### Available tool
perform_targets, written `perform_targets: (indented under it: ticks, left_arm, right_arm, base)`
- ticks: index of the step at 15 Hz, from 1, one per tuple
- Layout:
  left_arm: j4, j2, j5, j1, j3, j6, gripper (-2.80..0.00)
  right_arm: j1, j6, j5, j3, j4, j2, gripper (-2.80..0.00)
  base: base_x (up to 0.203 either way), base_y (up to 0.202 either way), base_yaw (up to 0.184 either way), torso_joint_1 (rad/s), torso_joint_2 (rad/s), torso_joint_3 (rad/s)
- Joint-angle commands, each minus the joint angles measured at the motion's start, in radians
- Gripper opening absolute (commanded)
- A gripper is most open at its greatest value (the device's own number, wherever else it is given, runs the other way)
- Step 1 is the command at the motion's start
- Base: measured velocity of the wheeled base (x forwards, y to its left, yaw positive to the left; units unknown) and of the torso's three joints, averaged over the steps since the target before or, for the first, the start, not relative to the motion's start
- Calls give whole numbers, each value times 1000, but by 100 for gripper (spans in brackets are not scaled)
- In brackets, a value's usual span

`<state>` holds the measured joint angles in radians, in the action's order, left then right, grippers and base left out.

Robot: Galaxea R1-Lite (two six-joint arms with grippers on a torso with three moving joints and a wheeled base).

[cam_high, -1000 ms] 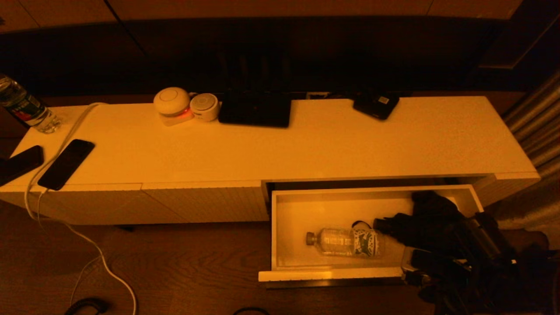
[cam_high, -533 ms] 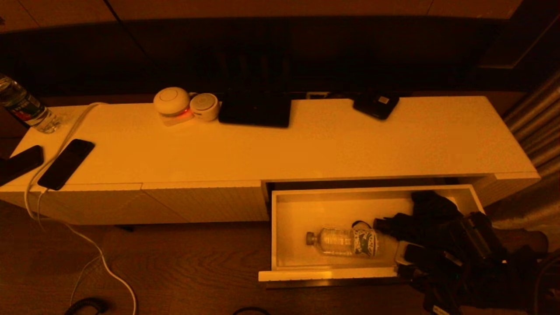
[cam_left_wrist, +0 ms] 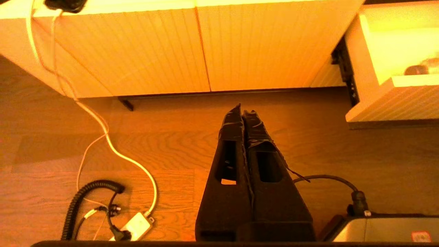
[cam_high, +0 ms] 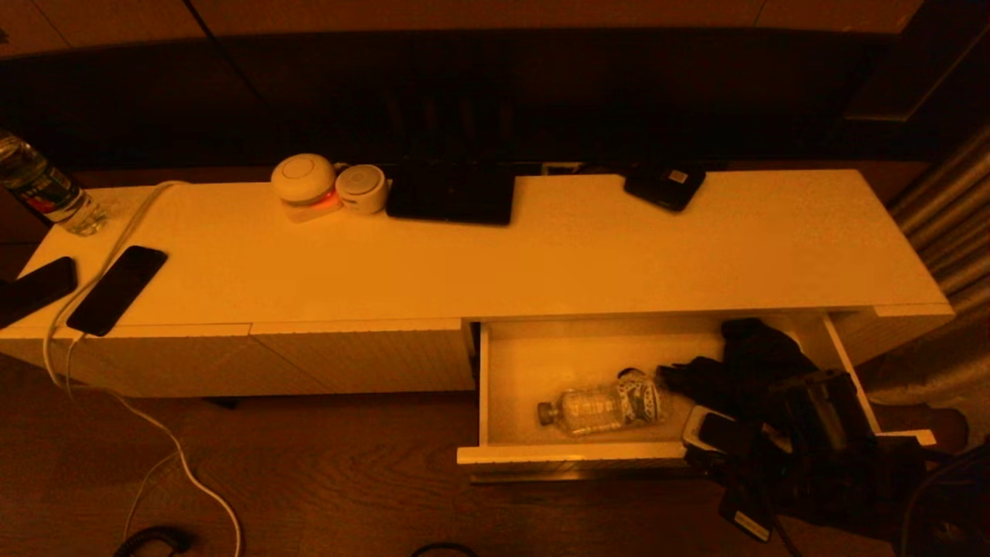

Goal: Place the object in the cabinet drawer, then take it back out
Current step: Close the drawer

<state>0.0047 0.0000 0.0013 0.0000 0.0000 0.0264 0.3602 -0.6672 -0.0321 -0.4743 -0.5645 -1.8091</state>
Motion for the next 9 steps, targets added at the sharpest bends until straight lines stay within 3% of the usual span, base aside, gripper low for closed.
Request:
perform_targets:
  ticks: [1,9]
  left_arm:
    - [0,0,0,0,0,0,-280]
    - [0,0,0,0,0,0,-280]
  right_arm:
    - [1,-5,1,-8,-61,-31,-280]
    - [-12,-4,0,-75,-133,-42,-280]
  base:
    - [0,0,0,0,0,0]
    - [0,0,0,0,0,0]
